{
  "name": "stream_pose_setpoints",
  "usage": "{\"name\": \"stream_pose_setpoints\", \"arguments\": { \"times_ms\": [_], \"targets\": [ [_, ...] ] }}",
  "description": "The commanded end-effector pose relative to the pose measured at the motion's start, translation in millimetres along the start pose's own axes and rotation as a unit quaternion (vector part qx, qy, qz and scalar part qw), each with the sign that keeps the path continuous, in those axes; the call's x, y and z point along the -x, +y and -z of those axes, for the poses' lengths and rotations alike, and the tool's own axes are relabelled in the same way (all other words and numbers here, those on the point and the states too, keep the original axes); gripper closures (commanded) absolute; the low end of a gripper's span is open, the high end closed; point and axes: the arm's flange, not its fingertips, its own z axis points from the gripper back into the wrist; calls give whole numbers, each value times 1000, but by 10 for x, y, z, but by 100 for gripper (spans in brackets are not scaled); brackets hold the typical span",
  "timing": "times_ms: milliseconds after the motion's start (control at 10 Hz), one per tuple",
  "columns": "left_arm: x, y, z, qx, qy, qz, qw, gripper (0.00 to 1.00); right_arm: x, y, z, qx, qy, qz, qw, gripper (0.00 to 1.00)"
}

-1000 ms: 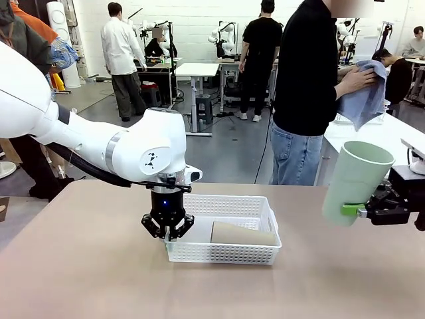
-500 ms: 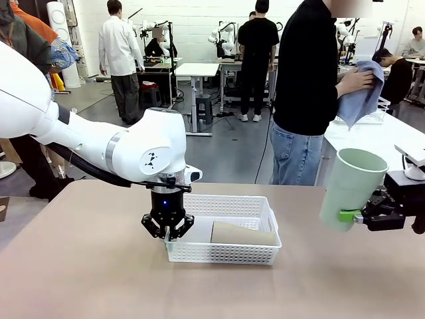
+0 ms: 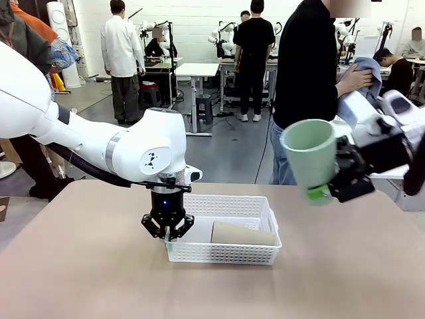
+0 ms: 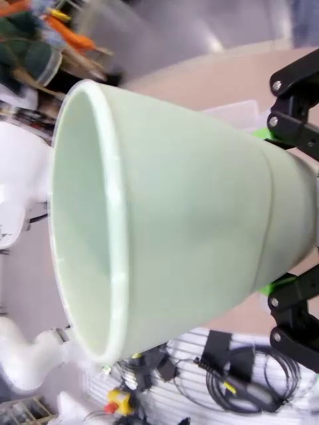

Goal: Clean and organize the cups into the basket.
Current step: Pick up the Reusable plastic cup from the right side of the table and stack it inside the Organizing basket in the center of the table.

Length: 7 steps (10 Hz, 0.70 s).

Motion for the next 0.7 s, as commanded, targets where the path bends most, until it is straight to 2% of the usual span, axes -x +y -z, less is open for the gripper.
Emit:
{"name": "stream_pose_setpoints", "arguments": {
  "times_ms": [0,100,300,400,600],
  "targets": [
    [19,11,13,-2,0,0,1000,100,-322,-263,298,-45,134,63,988,19],
    [19,11,13,-2,0,0,1000,100,-490,-342,493,-62,202,86,974,19],
    [19,11,13,-2,0,0,1000,100,-734,-526,880,-71,306,121,942,19],
    [19,11,13,-2,0,0,1000,100,-793,-625,1035,-75,336,128,930,19],
    [19,11,13,-2,0,0,1000,100,-811,-746,1312,-92,361,113,921,19]
  ]
}}
